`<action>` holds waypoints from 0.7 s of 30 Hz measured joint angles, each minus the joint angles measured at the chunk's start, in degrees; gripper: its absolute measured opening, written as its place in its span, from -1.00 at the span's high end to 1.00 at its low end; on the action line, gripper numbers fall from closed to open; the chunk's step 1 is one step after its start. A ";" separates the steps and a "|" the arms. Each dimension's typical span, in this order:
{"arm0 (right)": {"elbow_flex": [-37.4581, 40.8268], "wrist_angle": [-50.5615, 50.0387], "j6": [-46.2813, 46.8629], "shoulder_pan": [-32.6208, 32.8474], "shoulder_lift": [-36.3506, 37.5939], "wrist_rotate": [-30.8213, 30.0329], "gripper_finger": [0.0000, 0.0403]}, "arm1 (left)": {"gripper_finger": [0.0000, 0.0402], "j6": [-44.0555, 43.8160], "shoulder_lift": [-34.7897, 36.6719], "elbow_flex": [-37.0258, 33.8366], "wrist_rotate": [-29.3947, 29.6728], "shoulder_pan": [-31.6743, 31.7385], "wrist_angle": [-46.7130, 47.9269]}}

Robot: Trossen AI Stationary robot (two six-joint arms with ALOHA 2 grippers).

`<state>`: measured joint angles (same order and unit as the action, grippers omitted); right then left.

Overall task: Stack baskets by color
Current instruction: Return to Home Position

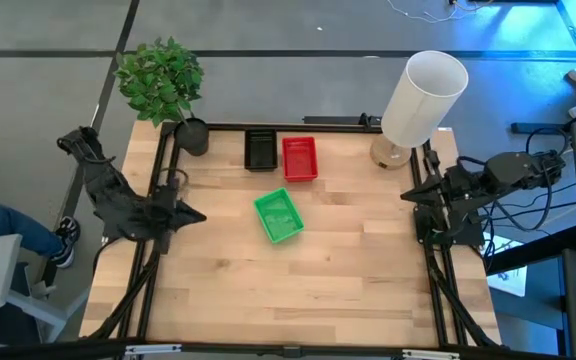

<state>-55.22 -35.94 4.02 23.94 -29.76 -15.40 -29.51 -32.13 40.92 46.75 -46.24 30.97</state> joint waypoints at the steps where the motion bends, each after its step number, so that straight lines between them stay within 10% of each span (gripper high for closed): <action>1: 0.64 0.91 0.03 0.00 0.75 0.00 1.00 | 1.00 2.43 2.11 -1.93 -1.36 0.02 -3.19; 15: 15.76 15.88 0.08 0.00 12.40 1.53 1.00 | 1.00 25.57 31.61 -16.99 -16.97 0.09 -16.26; 21: 21.06 19.13 -0.05 -0.02 19.29 1.52 1.00 | 1.00 31.63 31.97 -16.60 -23.21 0.15 -17.09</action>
<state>-34.16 -16.80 3.97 23.92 -10.48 -13.88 2.13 -0.16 24.32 23.54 -46.09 13.87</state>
